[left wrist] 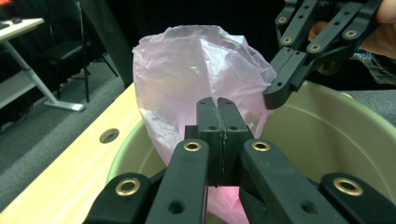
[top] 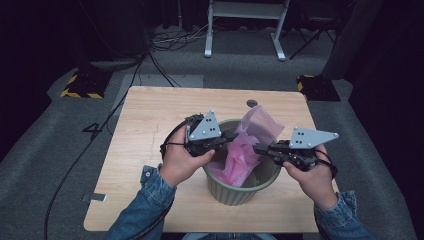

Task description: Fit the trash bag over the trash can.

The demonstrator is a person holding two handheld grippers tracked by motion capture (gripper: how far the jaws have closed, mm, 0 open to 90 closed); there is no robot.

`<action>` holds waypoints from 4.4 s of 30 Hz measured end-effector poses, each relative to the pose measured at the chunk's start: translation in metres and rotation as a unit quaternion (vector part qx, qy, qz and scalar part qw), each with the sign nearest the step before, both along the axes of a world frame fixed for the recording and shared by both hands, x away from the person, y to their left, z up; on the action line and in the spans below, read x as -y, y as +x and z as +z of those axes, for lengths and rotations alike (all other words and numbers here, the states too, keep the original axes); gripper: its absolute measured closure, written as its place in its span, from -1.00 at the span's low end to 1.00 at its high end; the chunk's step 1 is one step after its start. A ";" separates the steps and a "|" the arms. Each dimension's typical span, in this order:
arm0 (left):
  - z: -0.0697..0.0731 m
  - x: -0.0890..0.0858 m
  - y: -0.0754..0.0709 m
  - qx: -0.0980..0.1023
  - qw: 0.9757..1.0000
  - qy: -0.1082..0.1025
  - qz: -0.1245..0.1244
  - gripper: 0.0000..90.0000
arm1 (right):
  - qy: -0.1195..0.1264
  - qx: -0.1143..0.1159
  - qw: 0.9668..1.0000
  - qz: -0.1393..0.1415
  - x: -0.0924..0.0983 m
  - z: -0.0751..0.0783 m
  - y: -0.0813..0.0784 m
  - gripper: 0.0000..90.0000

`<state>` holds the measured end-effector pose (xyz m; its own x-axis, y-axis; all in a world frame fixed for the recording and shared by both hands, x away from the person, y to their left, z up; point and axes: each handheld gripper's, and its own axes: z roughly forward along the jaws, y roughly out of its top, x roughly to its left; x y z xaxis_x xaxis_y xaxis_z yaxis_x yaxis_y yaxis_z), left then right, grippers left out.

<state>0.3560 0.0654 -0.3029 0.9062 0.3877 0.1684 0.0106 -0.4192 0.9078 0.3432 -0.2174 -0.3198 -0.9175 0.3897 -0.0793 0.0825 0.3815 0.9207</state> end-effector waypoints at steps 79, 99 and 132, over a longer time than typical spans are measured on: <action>-0.027 -0.068 -0.013 -0.034 0.995 -0.090 0.002 1.00 | -0.026 -0.040 0.996 -0.069 0.032 0.010 0.032 1.00; -0.025 -0.065 -0.016 -0.011 0.996 -0.087 -0.003 0.06 | -0.017 -0.031 0.994 -0.100 0.060 0.020 0.005 1.00; -0.013 -0.040 -0.017 -0.023 0.994 -0.104 -0.009 1.00 | 0.026 -0.041 0.993 -0.112 0.051 0.028 0.015 1.00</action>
<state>0.3385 0.1052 -0.3158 0.9182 0.3937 0.0446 0.0482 -0.2226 0.9737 0.3580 -0.2685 -0.2916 -0.8097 0.5865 0.0177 0.2355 0.2973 0.9253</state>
